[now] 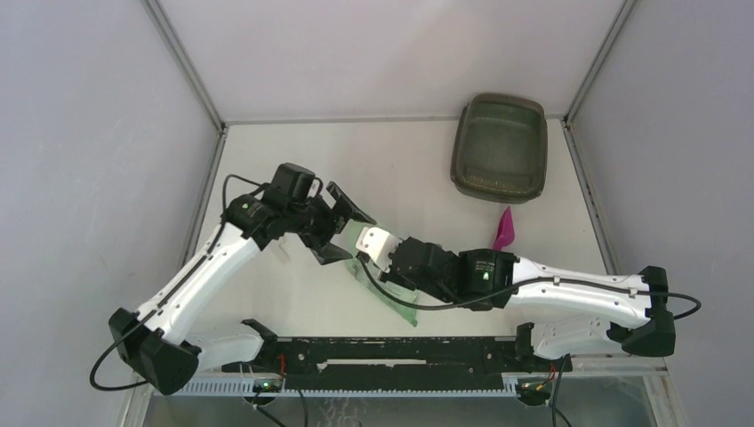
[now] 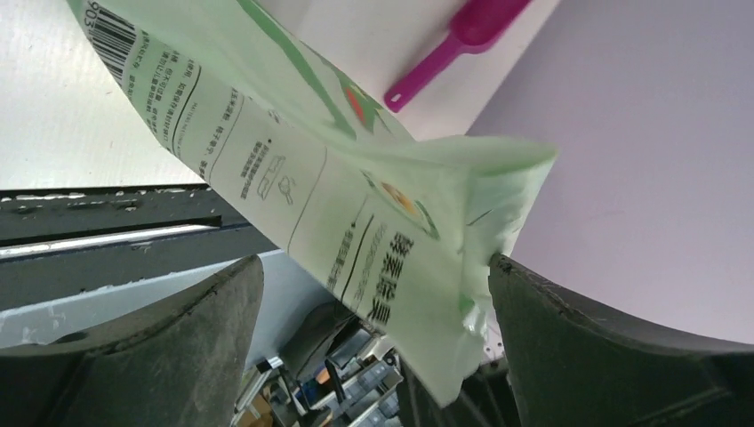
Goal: Fill the litter box with clean litter
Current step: Open the cat litter bag at the center of the board.
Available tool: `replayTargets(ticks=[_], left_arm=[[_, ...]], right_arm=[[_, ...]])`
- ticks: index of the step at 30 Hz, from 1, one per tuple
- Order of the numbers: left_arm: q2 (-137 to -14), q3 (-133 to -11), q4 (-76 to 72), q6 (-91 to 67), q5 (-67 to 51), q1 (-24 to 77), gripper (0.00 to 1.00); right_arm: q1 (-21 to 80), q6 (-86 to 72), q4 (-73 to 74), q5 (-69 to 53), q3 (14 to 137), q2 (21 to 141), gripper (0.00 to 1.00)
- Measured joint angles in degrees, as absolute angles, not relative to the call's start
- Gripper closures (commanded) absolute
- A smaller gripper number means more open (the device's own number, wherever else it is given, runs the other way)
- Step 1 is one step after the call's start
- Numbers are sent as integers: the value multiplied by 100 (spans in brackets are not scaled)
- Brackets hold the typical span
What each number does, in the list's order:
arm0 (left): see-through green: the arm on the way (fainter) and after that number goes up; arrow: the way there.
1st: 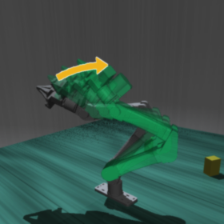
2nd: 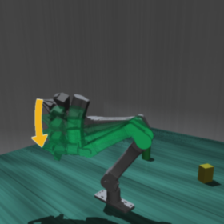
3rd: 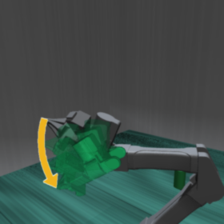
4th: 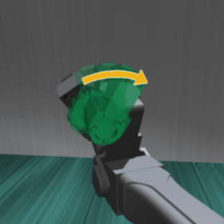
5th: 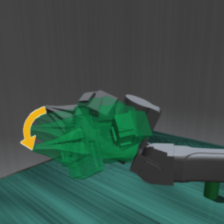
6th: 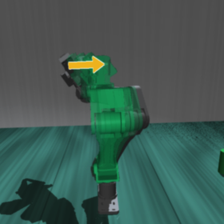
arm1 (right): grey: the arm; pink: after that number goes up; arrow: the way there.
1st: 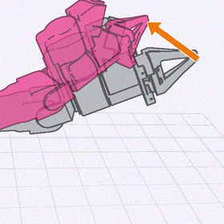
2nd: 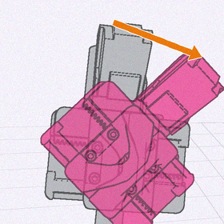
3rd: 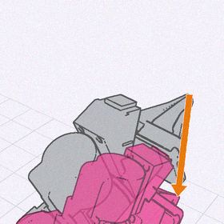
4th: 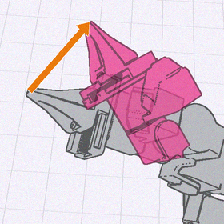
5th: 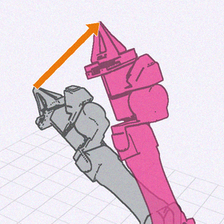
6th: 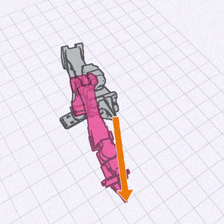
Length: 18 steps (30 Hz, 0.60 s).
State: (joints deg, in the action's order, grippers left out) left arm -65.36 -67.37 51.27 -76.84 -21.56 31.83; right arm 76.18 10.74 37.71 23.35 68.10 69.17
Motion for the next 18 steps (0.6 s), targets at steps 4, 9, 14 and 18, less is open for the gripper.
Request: replayTargets(ticks=[4, 9, 14, 18], left_arm=[[-6901, -6785, 5330, -7784, -2161, 3214, 0], [-6978, -7043, 5518, -7811, -2108, 3214, 0], [-6960, -7343, 5690, -7819, -1999, 3214, 0], [-6882, -7360, 5813, -7915, -1918, 3214, 0]], right_arm=[[8027, 1017, 3708, 2644, 6670, 6917, 100], [8403, 945, 3688, 2963, 6593, 6921, 100], [8632, 862, 3686, 3155, 6584, 6973, 100], [8687, 854, 3682, 3238, 6573, 6987, 100]])
